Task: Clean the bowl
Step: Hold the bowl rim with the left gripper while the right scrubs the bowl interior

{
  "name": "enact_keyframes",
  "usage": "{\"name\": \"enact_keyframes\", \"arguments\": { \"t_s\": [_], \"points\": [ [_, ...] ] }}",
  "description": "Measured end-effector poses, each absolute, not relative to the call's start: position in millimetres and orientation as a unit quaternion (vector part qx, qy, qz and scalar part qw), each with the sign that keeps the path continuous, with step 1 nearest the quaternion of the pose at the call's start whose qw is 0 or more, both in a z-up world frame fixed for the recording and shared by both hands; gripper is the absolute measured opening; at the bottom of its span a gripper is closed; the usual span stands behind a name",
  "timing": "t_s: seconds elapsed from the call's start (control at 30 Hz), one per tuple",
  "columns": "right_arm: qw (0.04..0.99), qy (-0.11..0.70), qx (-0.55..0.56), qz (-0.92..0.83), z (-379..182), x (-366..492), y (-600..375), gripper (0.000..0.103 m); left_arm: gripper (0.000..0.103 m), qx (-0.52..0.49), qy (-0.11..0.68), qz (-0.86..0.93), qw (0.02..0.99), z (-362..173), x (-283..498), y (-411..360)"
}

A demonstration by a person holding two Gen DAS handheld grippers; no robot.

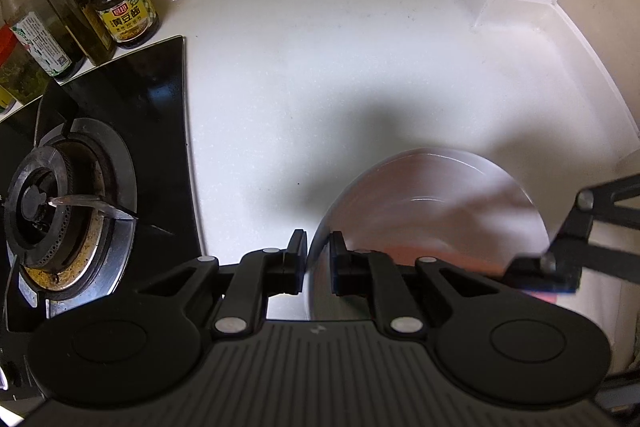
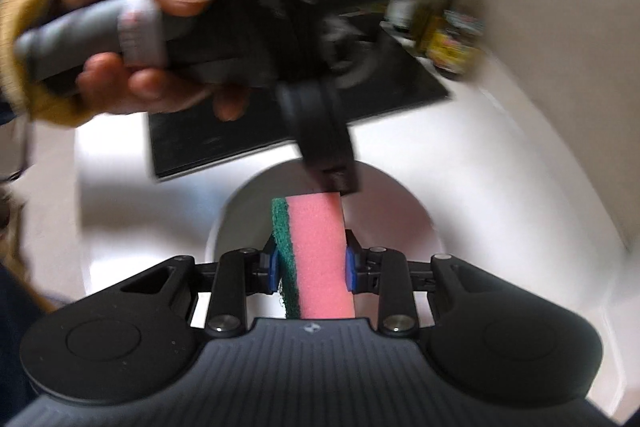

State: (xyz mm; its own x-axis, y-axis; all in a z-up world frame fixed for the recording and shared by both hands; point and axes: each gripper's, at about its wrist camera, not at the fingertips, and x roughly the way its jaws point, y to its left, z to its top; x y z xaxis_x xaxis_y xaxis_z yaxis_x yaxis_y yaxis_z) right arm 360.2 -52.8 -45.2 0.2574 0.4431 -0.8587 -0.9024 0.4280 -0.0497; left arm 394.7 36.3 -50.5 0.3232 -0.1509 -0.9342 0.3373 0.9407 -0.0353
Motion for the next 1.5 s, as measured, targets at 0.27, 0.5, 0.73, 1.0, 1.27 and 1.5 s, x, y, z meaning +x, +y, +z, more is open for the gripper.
{"name": "enact_keyframes", "arguments": {
  "t_s": [0.27,0.5,0.73,1.0,1.27,1.5],
  "points": [
    [0.562,0.358,-0.436,0.605,-19.3,348.1,-66.6,0.026,0.012,0.064,0.562,-0.167,0.807,-52.2,396.3,44.2],
    [0.53,0.252,-0.599,0.544,3.9,315.8,-74.1,0.025,0.012,0.053,0.563,-0.173,0.806,-54.7,397.0,49.0],
    [0.432,0.182,-0.701,0.537,-37.5,290.9,-69.0,0.025,0.012,0.07,0.578,-0.168,0.795,-70.8,395.3,48.8],
    [0.493,0.396,-0.519,0.575,-9.4,319.8,-60.4,0.026,0.012,0.054,0.575,-0.165,0.8,-71.4,392.3,53.2],
    [0.58,0.47,-0.357,0.561,23.3,362.4,-81.1,0.026,0.007,0.039,0.584,-0.169,0.793,-70.0,393.7,54.8],
    [0.542,0.335,-0.558,0.532,-0.9,321.5,-75.0,0.026,0.004,0.029,0.601,-0.183,0.777,-63.8,391.6,61.1]
  ]
}}
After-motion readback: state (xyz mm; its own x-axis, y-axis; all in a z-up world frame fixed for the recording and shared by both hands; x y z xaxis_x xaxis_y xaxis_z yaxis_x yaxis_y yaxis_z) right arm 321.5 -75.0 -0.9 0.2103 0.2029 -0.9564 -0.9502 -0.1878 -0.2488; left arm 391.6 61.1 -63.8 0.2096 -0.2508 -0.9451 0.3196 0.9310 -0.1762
